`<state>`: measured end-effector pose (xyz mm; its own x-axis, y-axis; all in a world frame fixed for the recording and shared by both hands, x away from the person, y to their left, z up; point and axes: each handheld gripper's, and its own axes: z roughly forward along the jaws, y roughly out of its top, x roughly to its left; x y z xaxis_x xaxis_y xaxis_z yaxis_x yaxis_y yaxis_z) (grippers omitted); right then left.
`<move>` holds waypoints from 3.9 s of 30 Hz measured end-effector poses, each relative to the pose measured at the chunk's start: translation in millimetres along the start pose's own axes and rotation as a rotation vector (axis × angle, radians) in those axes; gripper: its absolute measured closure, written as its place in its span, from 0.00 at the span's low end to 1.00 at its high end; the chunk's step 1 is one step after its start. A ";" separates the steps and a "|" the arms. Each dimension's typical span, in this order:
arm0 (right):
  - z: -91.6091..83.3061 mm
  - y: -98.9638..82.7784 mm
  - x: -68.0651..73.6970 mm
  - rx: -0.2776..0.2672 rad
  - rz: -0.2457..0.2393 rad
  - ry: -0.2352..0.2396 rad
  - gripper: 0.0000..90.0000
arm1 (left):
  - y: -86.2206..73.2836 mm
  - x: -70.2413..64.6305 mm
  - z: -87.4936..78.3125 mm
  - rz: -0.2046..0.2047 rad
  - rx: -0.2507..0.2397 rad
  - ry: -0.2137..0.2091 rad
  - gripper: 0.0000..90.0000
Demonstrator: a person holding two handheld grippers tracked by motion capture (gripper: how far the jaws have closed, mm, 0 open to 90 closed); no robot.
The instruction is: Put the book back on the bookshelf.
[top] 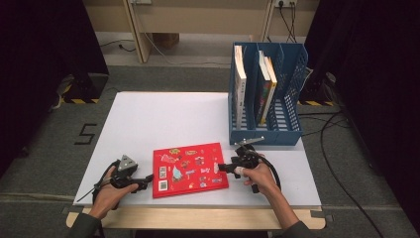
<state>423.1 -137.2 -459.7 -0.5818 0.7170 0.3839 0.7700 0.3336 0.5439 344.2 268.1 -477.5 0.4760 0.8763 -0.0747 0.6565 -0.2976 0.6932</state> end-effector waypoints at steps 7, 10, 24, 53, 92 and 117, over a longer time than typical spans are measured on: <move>11.0 5.2 5.6 -0.027 0.015 0.013 0.32 | 0.3 -1.4 0.7 0.000 -0.002 0.001 0.24; 15.8 6.1 8.4 -0.052 0.035 0.016 0.32 | 0.4 -1.7 0.9 0.006 -0.001 -0.001 0.24; 18.2 3.6 12.1 -0.111 0.176 0.001 0.42 | 0.8 -4.4 0.5 0.000 0.003 0.006 0.26; -44.0 85.0 65.9 -0.262 0.022 0.096 0.48 | 3.4 -11.2 1.9 -0.018 -0.027 0.032 0.46; -47.0 153.9 164.8 -0.309 -0.117 0.244 0.52 | 2.4 -11.0 7.6 -0.037 -0.046 0.067 0.31; -27.4 130.4 172.3 -0.182 -0.090 0.295 0.48 | 1.9 -12.8 9.7 -0.031 -0.058 0.043 0.25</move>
<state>416.1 13.1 -302.2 -0.7164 0.4732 0.5127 0.6682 0.2541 0.6992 345.0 252.7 -482.2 0.4296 0.9005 -0.0665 0.6349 -0.2489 0.7314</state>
